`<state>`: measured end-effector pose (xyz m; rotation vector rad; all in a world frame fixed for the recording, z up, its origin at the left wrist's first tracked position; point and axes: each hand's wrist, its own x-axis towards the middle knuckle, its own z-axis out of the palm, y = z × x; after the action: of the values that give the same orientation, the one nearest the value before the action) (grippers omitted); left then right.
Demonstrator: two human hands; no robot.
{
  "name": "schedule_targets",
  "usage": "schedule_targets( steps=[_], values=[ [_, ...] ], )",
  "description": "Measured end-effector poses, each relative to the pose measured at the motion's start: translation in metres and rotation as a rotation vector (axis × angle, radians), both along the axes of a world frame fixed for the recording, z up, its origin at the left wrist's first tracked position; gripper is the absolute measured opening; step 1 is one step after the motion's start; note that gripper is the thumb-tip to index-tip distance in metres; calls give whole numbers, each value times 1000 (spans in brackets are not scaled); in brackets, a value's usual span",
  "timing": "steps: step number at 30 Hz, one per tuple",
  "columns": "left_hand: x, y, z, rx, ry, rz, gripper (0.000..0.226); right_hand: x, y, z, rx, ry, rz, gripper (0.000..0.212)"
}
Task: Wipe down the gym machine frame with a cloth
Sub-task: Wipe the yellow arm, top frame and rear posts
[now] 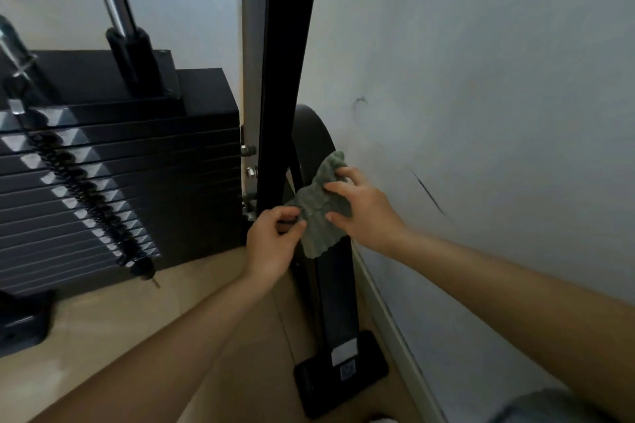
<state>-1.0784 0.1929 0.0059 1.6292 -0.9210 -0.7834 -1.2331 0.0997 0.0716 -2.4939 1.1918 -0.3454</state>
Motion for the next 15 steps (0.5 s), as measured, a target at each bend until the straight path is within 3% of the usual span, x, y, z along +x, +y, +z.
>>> schedule_targets(
  steps=[3, 8, 15],
  values=[
    [1, -1, -7, 41, 32, 0, 16, 7, 6, -6, -51, -90, -80, 50],
    [-3, -3, -13, 122, 193, 36, 12, 23, 29, -33, -112, -246, -183, 64],
    [-1, 0, -27, 248, 289, -8, 11, 8, 64, -87, -76, -434, -351, 52]
  ],
)
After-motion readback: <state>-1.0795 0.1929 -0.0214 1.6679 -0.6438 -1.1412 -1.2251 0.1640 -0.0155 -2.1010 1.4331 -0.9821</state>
